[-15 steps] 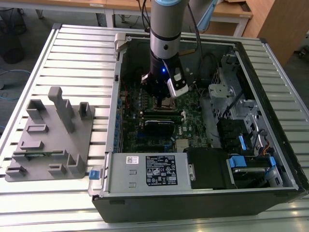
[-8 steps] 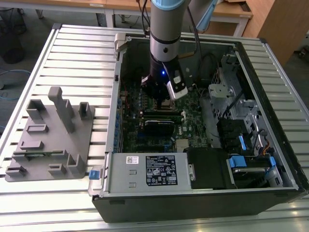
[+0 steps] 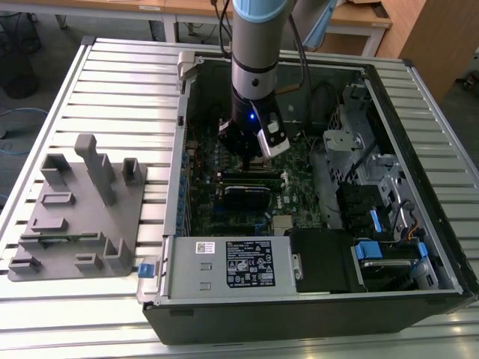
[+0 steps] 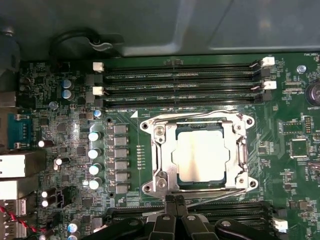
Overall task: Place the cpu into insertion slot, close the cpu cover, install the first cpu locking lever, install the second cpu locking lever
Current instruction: 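Install the second cpu locking lever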
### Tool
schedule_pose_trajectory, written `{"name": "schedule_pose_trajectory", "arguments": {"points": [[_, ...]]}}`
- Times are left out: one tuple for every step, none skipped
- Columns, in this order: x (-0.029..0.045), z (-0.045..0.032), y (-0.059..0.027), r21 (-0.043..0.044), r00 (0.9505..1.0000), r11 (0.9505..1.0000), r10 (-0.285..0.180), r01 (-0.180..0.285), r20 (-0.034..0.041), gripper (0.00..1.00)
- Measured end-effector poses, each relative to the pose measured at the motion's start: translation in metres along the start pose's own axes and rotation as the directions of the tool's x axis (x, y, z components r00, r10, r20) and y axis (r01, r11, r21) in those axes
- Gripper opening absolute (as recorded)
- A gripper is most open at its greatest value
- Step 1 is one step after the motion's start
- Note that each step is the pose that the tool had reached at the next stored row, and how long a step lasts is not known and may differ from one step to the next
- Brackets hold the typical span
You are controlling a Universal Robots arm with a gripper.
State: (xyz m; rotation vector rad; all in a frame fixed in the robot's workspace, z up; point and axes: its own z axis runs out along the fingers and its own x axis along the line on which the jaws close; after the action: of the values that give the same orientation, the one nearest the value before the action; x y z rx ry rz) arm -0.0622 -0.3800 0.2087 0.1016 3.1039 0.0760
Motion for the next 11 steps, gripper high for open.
{"name": "schedule_pose_trajectory", "arguments": {"points": [[0.0016, 0.0004, -0.0001, -0.0001, 1.0000, 1.0000, 0.000, 0.000, 0.0000, 0.10], [0.0030, 0.0007, -0.0002, -0.0001, 1.0000, 1.0000, 0.000, 0.000, 0.0000, 0.10], [0.0046, 0.0010, -0.0003, 0.0000, 1.0000, 1.0000, 0.000, 0.000, 0.0000, 0.10], [0.0057, 0.0012, -0.0004, 0.0001, 1.0000, 1.0000, 0.000, 0.000, 0.0000, 0.10], [0.0063, 0.0015, -0.0005, 0.0000, 1.0000, 1.0000, 0.000, 0.000, 0.0000, 0.10], [0.0065, 0.0019, -0.0005, 0.0000, 1.0000, 1.0000, 0.000, 0.000, -0.0001, 0.10], [0.0065, 0.0024, -0.0005, 0.0000, 1.0000, 1.0000, 0.000, 0.000, -0.0001, 0.10], [0.0065, 0.0028, -0.0006, 0.0001, 1.0000, 1.0000, 0.000, 0.000, -0.0001, 0.10], [0.0065, 0.0034, -0.0005, 0.0000, 1.0000, 1.0000, 0.000, 0.000, 0.0000, 0.10], [0.0066, 0.0038, -0.0004, 0.0000, 1.0000, 1.0000, 0.000, 0.000, 0.0000, 0.10], [0.0066, 0.0042, -0.0002, 0.0001, 1.0000, 1.0000, 0.000, 0.000, -0.0001, 0.10]]}}
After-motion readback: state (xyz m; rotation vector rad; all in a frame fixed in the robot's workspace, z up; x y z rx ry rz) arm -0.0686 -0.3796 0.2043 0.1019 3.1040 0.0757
